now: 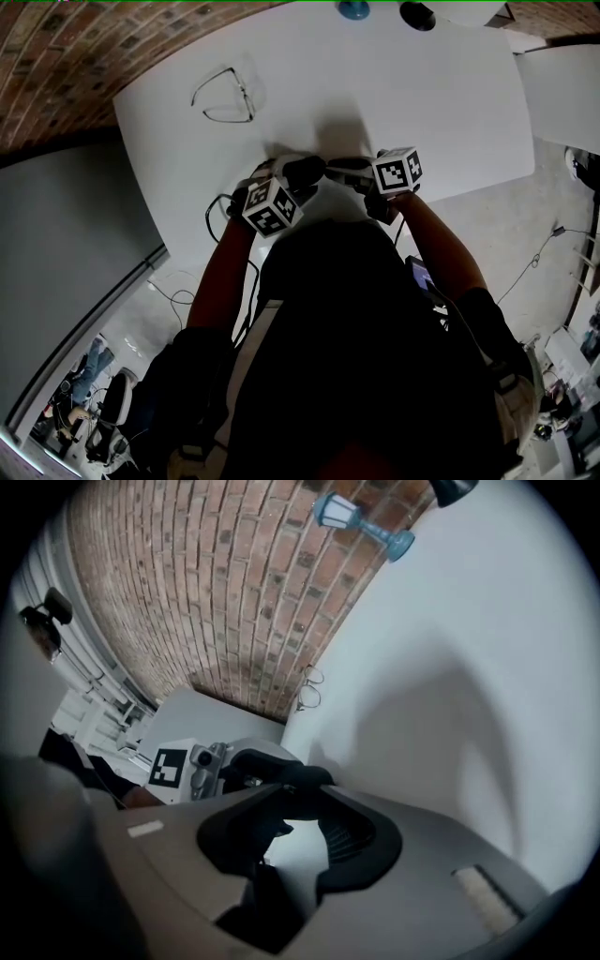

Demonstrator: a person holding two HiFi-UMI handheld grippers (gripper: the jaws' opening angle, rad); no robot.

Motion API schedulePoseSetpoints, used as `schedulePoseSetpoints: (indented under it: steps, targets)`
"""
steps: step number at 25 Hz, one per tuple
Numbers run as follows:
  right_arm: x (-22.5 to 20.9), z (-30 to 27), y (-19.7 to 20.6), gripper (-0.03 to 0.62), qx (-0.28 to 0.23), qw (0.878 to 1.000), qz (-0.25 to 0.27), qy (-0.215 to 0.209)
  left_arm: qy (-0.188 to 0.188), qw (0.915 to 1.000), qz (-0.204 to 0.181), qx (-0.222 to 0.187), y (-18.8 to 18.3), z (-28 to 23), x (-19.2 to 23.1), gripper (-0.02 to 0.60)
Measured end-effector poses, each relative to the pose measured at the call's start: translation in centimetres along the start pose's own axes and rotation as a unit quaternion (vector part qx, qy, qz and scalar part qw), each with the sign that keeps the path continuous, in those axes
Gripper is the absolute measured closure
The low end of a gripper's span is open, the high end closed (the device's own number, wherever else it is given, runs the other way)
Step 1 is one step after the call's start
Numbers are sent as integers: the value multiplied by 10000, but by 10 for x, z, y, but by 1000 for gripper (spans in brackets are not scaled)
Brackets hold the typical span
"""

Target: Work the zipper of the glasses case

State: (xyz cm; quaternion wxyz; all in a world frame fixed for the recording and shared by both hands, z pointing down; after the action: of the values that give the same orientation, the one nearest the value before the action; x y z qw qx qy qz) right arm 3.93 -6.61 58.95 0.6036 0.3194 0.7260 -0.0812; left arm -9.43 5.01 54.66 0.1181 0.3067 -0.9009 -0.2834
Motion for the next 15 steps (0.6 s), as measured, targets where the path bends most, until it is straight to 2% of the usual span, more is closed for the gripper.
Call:
schedulePoseSetpoints:
  steps: [4,8,15]
  targets:
    - [-3,-6,-1,439,61,9998,-154,-102,0,10000,35,-9,0,-1,0,307]
    - [-6,-9,1,436,154,9989,-345,-260,21,9999,97,-37,1,-1,1,307]
    - [1,-6,-2,466,90,9998,-106,-115,-10,9999,110,-35,1,-1,0,307]
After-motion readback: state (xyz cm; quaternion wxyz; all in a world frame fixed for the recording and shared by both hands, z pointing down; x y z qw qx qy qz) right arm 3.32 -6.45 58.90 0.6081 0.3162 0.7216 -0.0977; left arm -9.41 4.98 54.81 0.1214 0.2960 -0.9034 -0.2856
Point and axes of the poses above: the fingertips, and each gripper's own axes: z backward along the fingers, x to its left, y out of its underside, the point moved 10 cm from there along z, backward along the fingers, and after that the axes turned 6 degrees about -y, right-handed, at the moved point
